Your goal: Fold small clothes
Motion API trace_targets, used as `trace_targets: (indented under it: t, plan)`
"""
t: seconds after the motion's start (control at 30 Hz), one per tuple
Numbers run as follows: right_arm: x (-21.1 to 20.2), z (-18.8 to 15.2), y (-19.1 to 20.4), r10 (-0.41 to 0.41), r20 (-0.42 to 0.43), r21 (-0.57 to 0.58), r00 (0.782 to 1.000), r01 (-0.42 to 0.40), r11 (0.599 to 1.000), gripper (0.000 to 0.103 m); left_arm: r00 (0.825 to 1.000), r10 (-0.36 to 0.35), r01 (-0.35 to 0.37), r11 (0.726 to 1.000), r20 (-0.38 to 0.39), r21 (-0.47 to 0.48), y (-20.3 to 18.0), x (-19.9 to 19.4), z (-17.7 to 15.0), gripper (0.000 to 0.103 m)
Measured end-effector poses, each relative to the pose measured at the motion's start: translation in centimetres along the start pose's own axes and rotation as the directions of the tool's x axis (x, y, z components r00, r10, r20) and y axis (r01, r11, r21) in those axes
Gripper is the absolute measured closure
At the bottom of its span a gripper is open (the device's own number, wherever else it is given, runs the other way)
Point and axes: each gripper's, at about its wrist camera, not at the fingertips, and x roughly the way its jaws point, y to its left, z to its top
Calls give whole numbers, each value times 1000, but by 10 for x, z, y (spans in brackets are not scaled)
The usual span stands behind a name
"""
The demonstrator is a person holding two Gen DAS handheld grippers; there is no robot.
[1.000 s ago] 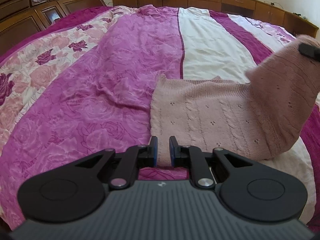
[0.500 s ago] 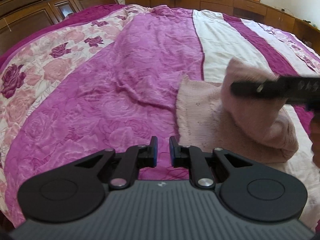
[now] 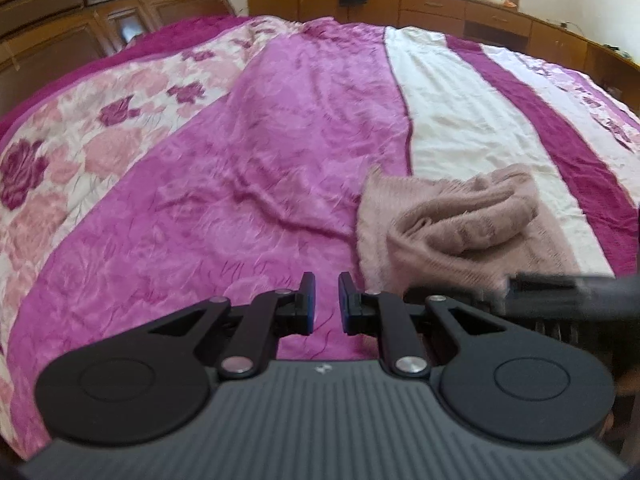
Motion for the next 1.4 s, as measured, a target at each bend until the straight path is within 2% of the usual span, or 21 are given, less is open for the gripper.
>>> trace_targets:
  t: [0.2,0.37,0.4,0.43,0.5,0.53,0.63,0.87,1.1,1.27,1.4]
  plan:
    - [-50,-15,7,-59,54,-33,997,61,998,45,998,-52,50,997,35,54,-21,-4,15,88]
    - [-95,-19,-6,-151,150,12,977,150,989,44,993,-116,112,988,35,110,-42,-4,20,88]
    - [-103,-19,-10,-172,169,25,970,170,985,44,991,-134,129,984,32,121,-46,-3,21,84]
    - [-110,-19,-14,-188,184,34,965,185,982,44,989,-145,140,982,30,130,-49,-1,22,65]
    - [-121,-20,-21,-224,209,48,952,218,975,44,988,-150,142,978,41,153,-56,1,22,40]
    - [-126,-20,-25,-240,218,56,946,233,971,44,987,-149,138,975,51,176,-60,1,22,38]
    - [-134,-21,-36,-262,228,81,938,250,965,44,986,-162,145,957,49,250,-72,6,21,38]
    - [-131,-27,-47,-281,211,116,936,261,958,44,981,-196,184,927,4,328,-80,31,20,38]
    - [-122,-29,-50,-299,191,115,935,282,953,44,984,-177,170,888,-23,427,-84,61,21,38]
    - [-115,-31,-51,-326,185,104,927,311,945,43,982,-186,178,894,-22,412,-81,77,25,38]
    - [-112,-32,-52,-334,183,112,925,317,942,42,986,-166,146,918,23,369,-76,89,31,37]
